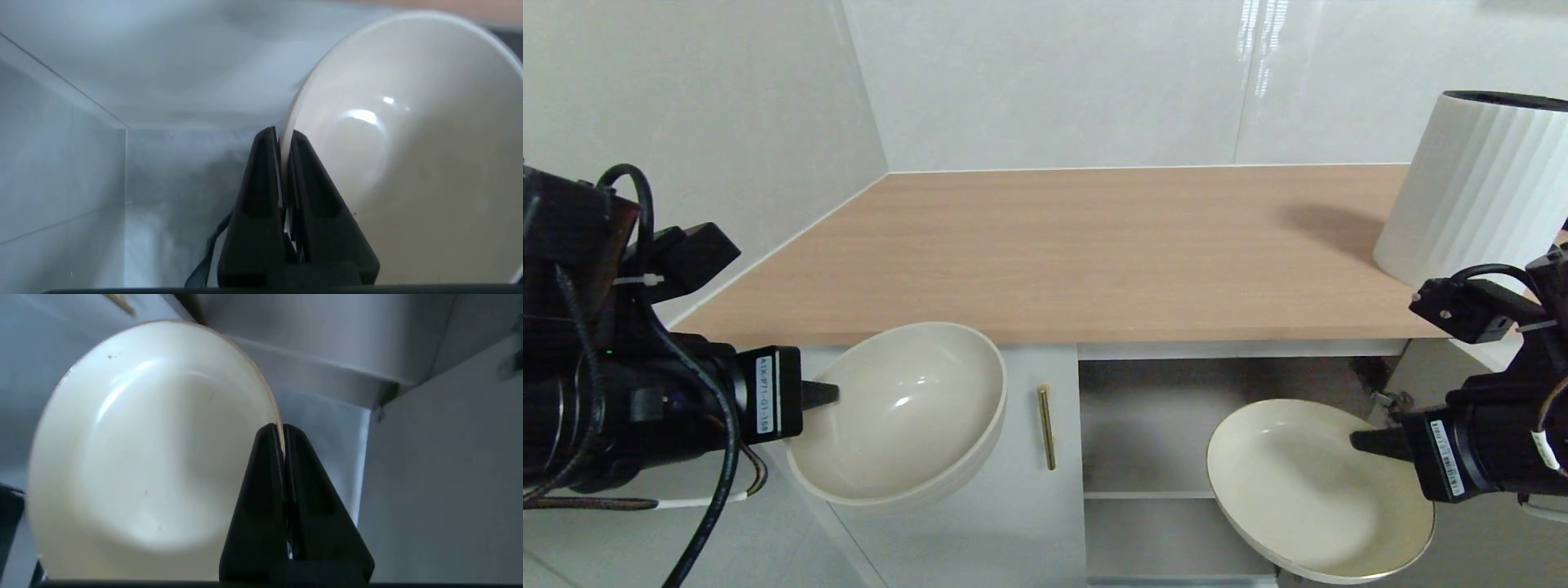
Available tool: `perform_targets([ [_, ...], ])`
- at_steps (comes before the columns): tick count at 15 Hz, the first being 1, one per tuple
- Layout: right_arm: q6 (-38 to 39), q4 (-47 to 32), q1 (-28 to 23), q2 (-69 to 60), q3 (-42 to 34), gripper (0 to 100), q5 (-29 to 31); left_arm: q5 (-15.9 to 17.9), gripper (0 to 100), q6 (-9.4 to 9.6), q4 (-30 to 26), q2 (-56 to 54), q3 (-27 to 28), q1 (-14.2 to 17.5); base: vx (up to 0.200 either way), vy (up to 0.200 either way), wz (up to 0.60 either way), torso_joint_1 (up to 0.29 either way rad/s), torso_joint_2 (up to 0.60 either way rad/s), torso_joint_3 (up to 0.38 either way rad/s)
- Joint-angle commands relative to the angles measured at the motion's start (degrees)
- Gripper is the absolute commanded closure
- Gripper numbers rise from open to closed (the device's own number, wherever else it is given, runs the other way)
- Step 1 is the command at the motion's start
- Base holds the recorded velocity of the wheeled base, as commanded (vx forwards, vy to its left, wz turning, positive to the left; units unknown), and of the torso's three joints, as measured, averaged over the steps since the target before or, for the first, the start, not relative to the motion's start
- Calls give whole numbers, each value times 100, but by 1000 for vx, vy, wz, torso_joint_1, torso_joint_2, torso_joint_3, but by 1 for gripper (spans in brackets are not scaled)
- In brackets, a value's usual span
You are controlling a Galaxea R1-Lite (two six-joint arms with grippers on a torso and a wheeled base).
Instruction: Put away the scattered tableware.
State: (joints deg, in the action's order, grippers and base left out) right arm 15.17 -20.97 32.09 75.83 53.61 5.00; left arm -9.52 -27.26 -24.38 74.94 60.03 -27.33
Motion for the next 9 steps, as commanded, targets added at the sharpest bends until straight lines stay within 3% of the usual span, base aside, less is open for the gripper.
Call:
perform_targets([
  [1, -75, -4, 8, -15, -53, 100, -78, 3, 100, 19, -5, -14, 0, -9, 0, 0, 0, -154, 456, 315],
  [7, -172, 5, 8, 363, -211, 100, -271, 12, 100, 19, -5, 30, -17, -35, 0, 0, 0, -118, 451, 327],
  [9, -172, 5, 8, 547, -220, 100, -447, 12, 100, 19, -5, 39, -35, -35, 0, 0, 0, -41, 229, 188],
])
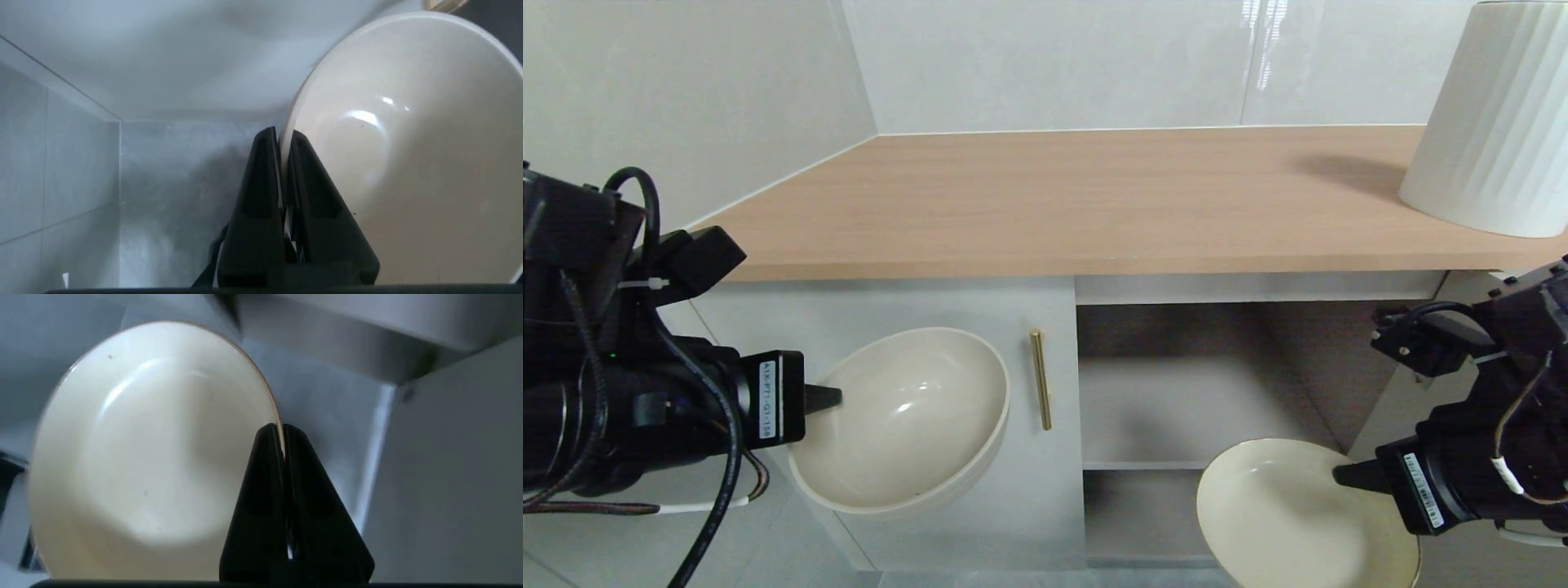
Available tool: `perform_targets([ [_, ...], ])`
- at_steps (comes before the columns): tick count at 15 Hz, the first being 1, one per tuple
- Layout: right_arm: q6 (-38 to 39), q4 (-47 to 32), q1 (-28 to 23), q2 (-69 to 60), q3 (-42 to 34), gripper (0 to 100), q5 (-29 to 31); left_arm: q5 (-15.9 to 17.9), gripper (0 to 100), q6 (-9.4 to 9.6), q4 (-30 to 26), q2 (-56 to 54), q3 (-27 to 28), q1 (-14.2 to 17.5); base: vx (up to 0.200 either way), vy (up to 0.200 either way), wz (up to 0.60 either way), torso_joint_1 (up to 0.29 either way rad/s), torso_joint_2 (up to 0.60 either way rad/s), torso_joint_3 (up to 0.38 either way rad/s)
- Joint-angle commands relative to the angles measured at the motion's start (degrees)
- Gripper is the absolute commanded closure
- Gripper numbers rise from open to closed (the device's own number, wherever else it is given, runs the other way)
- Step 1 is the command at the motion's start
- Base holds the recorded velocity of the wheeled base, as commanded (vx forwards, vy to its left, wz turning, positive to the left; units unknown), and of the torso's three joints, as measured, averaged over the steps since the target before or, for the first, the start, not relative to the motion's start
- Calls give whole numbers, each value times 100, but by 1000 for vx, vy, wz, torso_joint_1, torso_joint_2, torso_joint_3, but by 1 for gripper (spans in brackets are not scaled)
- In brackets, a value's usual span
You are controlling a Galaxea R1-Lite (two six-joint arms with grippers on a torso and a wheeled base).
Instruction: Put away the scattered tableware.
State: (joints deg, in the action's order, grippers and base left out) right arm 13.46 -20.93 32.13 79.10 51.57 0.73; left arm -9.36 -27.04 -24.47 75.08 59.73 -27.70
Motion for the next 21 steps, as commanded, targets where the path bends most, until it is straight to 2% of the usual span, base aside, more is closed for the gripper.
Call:
perform_targets([
  [1, -1, 1, 3, 281, -15, 100, -38, -4, 100, -3, 3, 24, -6, 1, 0, 0, 0, -22, 105, 36],
  [5, 8, 80, 3, 659, -15, 100, -38, -4, 100, 6, 3, 112, -6, 1, 0, 0, 0, -5, 16, 12],
  [8, 16, 353, 3, 1406, 3, 100, -3, 5, 100, -3, 12, 138, -6, 1, 0, 0, 0, 0, 0, 0],
  [10, 245, 1126, -32, 2074, -6, 100, 24, 5, 100, -3, 12, 173, -14, 1, 0, 0, 0, 0, 0, 0],
  [12, 816, 1882, -93, 2733, 3, 100, 59, 5, 100, -3, 12, 200, -23, 1, 0, 0, 0, 0, 0, 0],
  [14, 1080, 2673, -243, 3296, -15, 100, 331, 5, 100, -3, 12, 217, -23, 1, 0, 0, 0, 0, 0, 0],
  [21, 1282, 4413, -489, 4192, -244, 100, 990, 5, 100, -3, 12, 217, -23, 1, 0, 0, 0, 0, 0, 0],
])
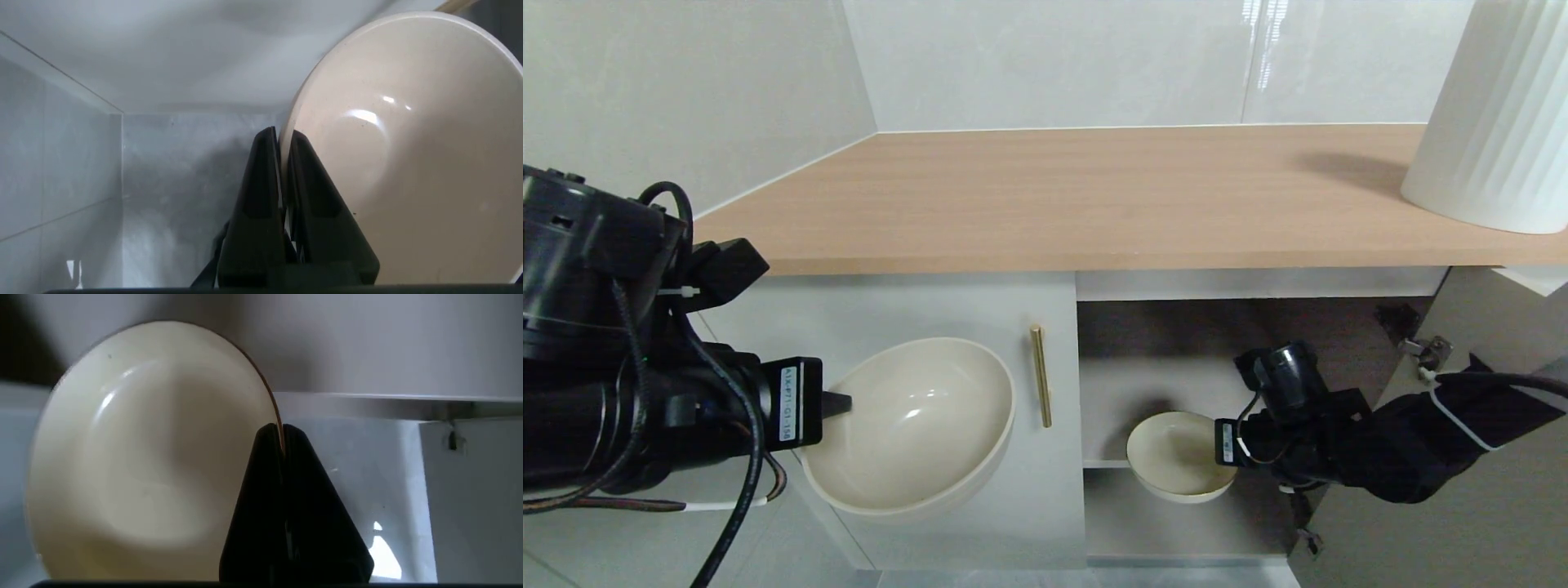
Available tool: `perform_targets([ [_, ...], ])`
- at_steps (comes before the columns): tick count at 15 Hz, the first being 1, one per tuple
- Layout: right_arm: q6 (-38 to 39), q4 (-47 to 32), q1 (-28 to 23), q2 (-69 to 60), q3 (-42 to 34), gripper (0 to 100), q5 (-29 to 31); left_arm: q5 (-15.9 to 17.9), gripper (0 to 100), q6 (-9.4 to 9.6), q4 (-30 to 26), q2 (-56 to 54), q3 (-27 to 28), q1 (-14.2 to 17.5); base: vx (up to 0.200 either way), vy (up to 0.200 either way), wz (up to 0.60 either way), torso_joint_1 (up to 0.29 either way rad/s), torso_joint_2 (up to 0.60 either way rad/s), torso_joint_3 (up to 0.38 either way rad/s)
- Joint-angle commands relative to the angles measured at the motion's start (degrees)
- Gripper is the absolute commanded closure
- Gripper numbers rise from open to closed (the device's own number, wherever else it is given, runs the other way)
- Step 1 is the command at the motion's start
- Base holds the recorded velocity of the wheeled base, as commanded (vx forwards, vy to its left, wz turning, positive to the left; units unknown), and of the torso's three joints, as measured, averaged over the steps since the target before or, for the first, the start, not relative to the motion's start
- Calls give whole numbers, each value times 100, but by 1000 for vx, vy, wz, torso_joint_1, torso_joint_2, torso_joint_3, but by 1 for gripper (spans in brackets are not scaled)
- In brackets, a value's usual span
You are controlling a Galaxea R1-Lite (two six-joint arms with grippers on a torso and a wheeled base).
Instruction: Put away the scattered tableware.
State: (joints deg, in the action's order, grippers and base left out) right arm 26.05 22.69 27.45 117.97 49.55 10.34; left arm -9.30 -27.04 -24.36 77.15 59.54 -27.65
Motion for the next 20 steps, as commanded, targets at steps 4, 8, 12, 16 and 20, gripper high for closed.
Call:
perform_targets([
  [4, 49, 702, -170, 745, 2, 100, 416, -1, 100, -3, 1, 10, -4, -4, 0, 0, 0, 0, 0, 0],
  [8, 23, 992, -346, 1097, 362, 100, 794, -1, 100, -3, 1, 10, -4, -4, 0, 0, 0, 0, 0, 0],
  [12, 23, 1010, -399, 1422, 766, 100, 1058, -1, 100, -3, 1, 80, -4, -4, 0, 0, 0, 0, 0, 0],
  [16, 23, 1010, -460, 1730, 1135, 100, 1410, -1, 100, -3, 10, 151, -39, -21, 0, 0, 0, 0, 0, 0],
  [20, 32, 1018, -469, 1817, 1302, 100, 1541, -1, 100, -12, 10, 160, -39, -30, 0, 0, 0, 0, 0, 0],
])
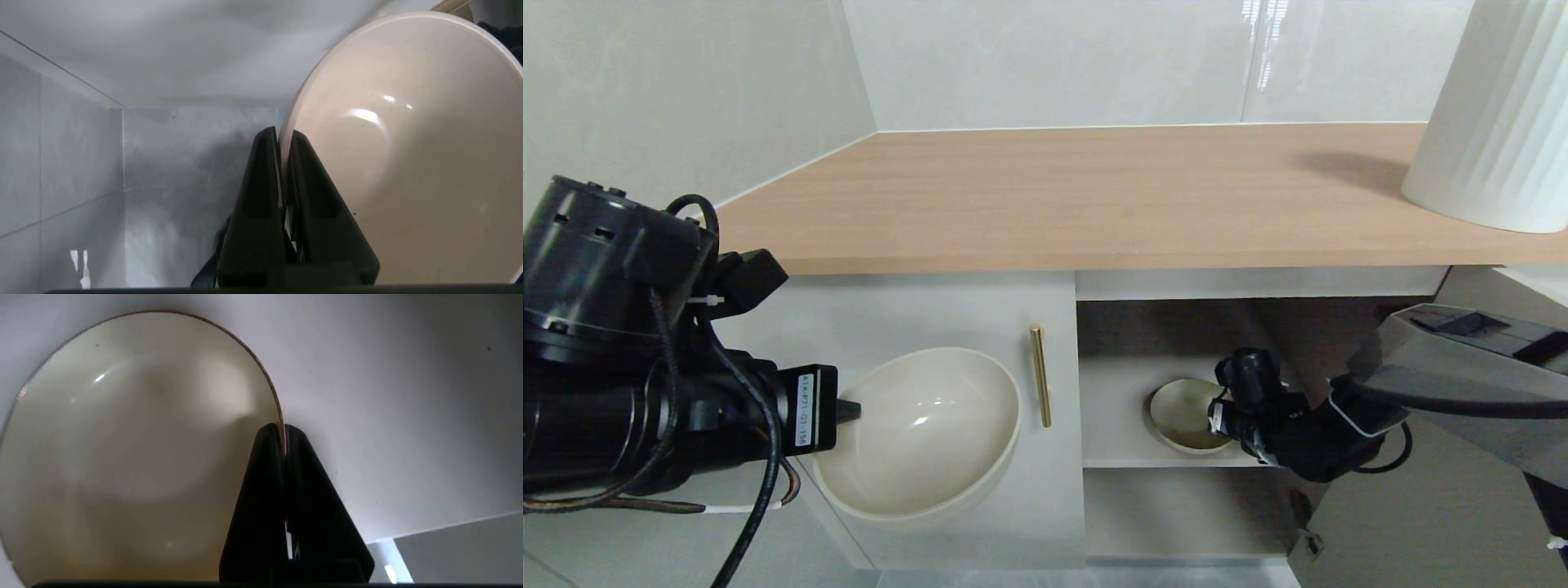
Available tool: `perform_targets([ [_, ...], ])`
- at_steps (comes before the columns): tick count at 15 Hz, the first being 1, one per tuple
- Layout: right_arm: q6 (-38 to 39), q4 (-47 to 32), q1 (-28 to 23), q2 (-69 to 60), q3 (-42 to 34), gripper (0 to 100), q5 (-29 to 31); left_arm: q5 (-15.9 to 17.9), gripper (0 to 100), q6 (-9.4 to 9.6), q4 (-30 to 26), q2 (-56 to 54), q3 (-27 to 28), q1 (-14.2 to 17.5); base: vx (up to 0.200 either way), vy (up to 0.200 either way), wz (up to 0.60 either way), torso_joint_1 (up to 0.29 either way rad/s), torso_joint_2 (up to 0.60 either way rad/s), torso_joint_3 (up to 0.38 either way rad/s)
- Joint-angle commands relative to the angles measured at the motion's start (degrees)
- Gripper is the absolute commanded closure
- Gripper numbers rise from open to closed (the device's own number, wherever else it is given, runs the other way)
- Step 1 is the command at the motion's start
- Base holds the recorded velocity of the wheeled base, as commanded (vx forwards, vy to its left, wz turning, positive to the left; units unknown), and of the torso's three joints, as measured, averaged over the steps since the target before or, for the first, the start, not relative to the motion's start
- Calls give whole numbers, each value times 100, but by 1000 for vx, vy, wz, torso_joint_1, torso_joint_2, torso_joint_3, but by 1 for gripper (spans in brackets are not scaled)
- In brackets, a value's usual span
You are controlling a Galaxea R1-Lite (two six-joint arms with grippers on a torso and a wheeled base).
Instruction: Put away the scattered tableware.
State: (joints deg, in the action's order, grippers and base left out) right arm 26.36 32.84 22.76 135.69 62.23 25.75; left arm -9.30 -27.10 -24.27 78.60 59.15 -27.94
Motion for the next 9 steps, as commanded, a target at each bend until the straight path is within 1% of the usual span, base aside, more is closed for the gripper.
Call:
perform_targets([
  [1, 1, 3, 0, 54, 43, 100, 1, -1, 100, -6, 1, 15, 0, -1, 0, 0, 0, 0, 0, 0],
  [6, 89, 3, -26, 71, 166, 100, 53, -1, 100, -6, 1, 15, 9, -1, 0, 0, 0, 0, 0, 0],
  [7, 159, 3, -35, 71, 202, 0, 62, -1, 100, -6, 1, 15, 0, -1, 0, 0, 0, 0, 0, 0],
  [9, 186, 3, -35, 54, 219, 0, 62, -1, 100, -6, 1, 6, 9, -1, 0, 0, 0, 0, 0, 0],
])
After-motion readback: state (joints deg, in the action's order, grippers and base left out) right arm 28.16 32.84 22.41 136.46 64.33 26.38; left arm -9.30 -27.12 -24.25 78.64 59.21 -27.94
